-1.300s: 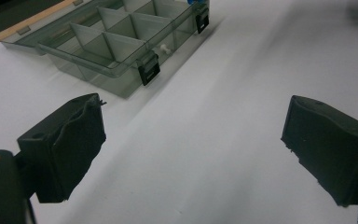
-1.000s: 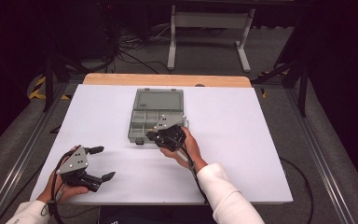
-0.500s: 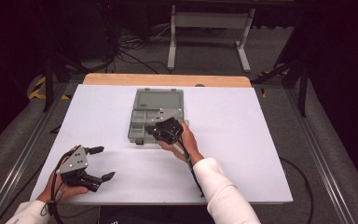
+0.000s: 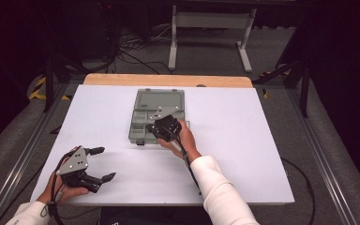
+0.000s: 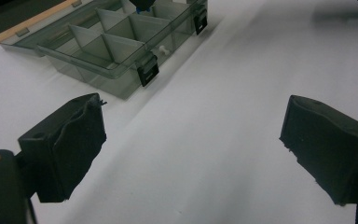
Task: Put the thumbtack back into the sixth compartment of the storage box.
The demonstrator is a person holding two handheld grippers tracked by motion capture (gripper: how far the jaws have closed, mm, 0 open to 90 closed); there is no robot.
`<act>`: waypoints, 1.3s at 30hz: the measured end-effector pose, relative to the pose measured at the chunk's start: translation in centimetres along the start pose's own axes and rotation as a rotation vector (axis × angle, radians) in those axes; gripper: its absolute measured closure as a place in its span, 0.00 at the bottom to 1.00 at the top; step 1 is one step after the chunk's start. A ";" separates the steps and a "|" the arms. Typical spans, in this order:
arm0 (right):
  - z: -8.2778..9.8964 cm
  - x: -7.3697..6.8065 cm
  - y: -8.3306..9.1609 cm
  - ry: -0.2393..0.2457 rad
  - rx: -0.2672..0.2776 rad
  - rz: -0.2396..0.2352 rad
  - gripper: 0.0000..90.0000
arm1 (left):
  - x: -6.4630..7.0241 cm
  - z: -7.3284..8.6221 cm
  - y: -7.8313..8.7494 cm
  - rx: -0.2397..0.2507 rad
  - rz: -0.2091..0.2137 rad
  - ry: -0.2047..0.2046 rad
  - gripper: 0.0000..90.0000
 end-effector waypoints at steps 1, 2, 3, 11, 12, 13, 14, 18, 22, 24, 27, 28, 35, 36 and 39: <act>0.0 0.1 -0.1 0.002 -0.002 0.003 0.98 | 0.0 0.0 0.0 0.001 0.000 0.001 0.08; 0.0 0.1 -0.1 0.002 -0.002 0.003 0.98 | 0.0 0.0 0.0 0.000 -0.001 0.001 0.08; 0.1 0.1 -0.1 0.000 -0.006 0.005 0.98 | 0.0 0.0 0.0 0.001 -0.001 0.001 0.08; 0.3 0.0 -0.6 -0.008 -0.023 0.007 0.98 | 0.0 0.0 0.0 0.000 -0.003 -0.001 0.08; 0.3 0.0 -0.7 -0.008 -0.026 0.006 0.98 | 0.0 0.0 0.0 0.000 -0.003 0.000 0.08; 0.3 0.0 -0.8 -0.007 -0.032 0.009 0.98 | 0.0 0.0 0.0 0.000 -0.003 0.000 0.08; 0.3 0.0 -0.8 -0.007 -0.032 0.009 0.98 | 0.0 0.0 0.0 0.000 -0.003 0.000 0.08; 0.5 -0.1 -1.1 -0.011 -0.048 0.012 0.98 | 0.0 0.0 0.0 0.000 -0.003 -0.001 0.08; 0.8 -0.1 -1.3 -0.020 -0.055 0.005 0.98 | 0.1 0.0 0.0 -0.003 -0.001 -0.003 0.08; 0.9 -0.1 -1.3 -0.018 -0.056 0.005 0.98 | 0.1 0.0 0.0 -0.002 -0.001 -0.003 0.08; 1.1 -0.2 -1.4 -0.017 -0.067 0.002 0.98 | 0.1 0.0 0.0 -0.003 0.002 -0.006 0.08; 1.1 -0.2 -1.4 -0.018 -0.066 0.005 0.98 | 0.1 0.0 0.0 -0.004 -0.001 -0.007 0.08; 1.2 -0.2 -1.5 -0.028 -0.058 -0.001 0.97 | 0.1 0.0 -0.1 -0.007 0.004 -0.008 0.08; 1.2 -0.2 -1.5 -0.028 -0.058 -0.001 0.97 | 0.1 0.0 -0.1 -0.007 0.004 -0.008 0.08; 1.2 -0.2 -1.3 -0.029 -0.053 -0.003 0.96 | 0.1 0.0 -0.1 -0.007 0.005 -0.006 0.08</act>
Point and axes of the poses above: each handheld gripper's, and its own axes: y roughly backward along the jaws, z roughly out of its underside, x roughly to its right, the point moved 1 cm from there along -y, roughly forward along the jaws, and after that the axes turned 8 degrees about -x, right-handed, at the moved point
